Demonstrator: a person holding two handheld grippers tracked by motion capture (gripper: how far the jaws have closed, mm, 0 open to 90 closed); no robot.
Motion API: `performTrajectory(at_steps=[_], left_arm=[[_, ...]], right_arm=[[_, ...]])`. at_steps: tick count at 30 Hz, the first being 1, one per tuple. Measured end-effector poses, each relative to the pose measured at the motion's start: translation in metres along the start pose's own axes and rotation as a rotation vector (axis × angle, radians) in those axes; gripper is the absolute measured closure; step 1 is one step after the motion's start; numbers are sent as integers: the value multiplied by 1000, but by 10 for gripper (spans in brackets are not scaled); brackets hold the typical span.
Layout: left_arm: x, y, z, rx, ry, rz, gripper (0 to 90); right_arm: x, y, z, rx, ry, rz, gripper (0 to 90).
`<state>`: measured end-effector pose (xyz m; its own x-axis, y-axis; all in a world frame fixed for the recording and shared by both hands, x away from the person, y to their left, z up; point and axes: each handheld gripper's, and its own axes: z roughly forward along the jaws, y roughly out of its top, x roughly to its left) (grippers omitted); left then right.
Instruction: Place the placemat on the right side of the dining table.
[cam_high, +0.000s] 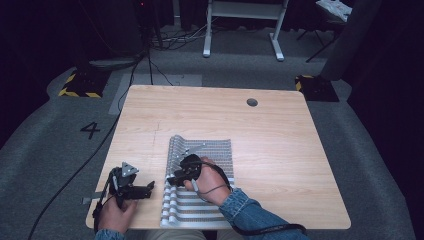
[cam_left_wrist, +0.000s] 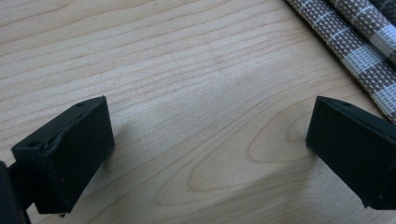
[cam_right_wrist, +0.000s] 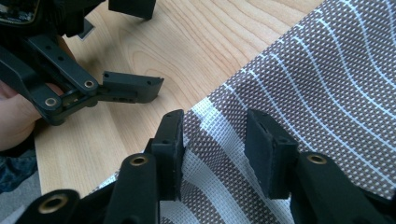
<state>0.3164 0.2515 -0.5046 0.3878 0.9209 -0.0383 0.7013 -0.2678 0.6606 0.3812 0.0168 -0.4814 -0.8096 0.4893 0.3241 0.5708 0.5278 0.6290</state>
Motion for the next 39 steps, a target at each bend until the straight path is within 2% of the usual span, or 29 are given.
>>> performTrajectory(at_steps=[1, 4, 7, 9, 10, 11, 12, 14, 17, 18, 23, 25, 32, 33, 38, 39], left_arm=[[0, 0, 0, 0, 0, 0, 9], [0, 0, 0, 0, 0, 0, 9], [0, 0, 0, 0, -1, 0, 9], [0, 0, 0, 2, -2, 1, 8], [0, 0, 0, 2, -1, 3, 7], [0, 1, 1, 2, -2, 0, 6], [0, 1, 1, 2, -1, 0, 6], [0, 1, 1, 3, -2, 1, 6], [1, 2, 1, 6, -9, 8, 6], [1, 2, 1, 2, -10, 10, 6], [1, 3, 2, 3, -8, 11, 6], [1, 4, 4, -2, -12, 10, 4], [2, 5, 5, 2, -11, 23, 4], [3, 6, 5, 2, -16, 23, 4], [3, 6, 5, 0, -14, 21, 5], [3, 6, 5, 0, -14, 21, 5]], right_arm=[[0, 0, 0, 2, 11, 0, 692], [3, 1, -1, 3, 22, 5, 795], [6, 3, -7, 15, 2, -32, 853], [8, 5, -11, 4, -5, -56, 876], [8, 6, -14, 2, -5, -77, 879], [11, 7, -19, 15, -11, -61, 880], [11, 8, -23, 6, -14, -103, 881], [14, 9, -32, 10, -14, -85, 883], [14, 11, -46, -4, -14, -98, 883], [12, 13, -50, -28, -2, -122, 883], [11, 15, -70, -54, -11, -140, 883], [11, 17, -86, -62, -30, -149, 885], [7, 19, -118, -98, -66, -158, 889], [6, 21, -130, -111, -79, -165, 890], [1, 23, -162, -144, -122, -186, 891], [1, 23, -162, -144, -122, -186, 891]])
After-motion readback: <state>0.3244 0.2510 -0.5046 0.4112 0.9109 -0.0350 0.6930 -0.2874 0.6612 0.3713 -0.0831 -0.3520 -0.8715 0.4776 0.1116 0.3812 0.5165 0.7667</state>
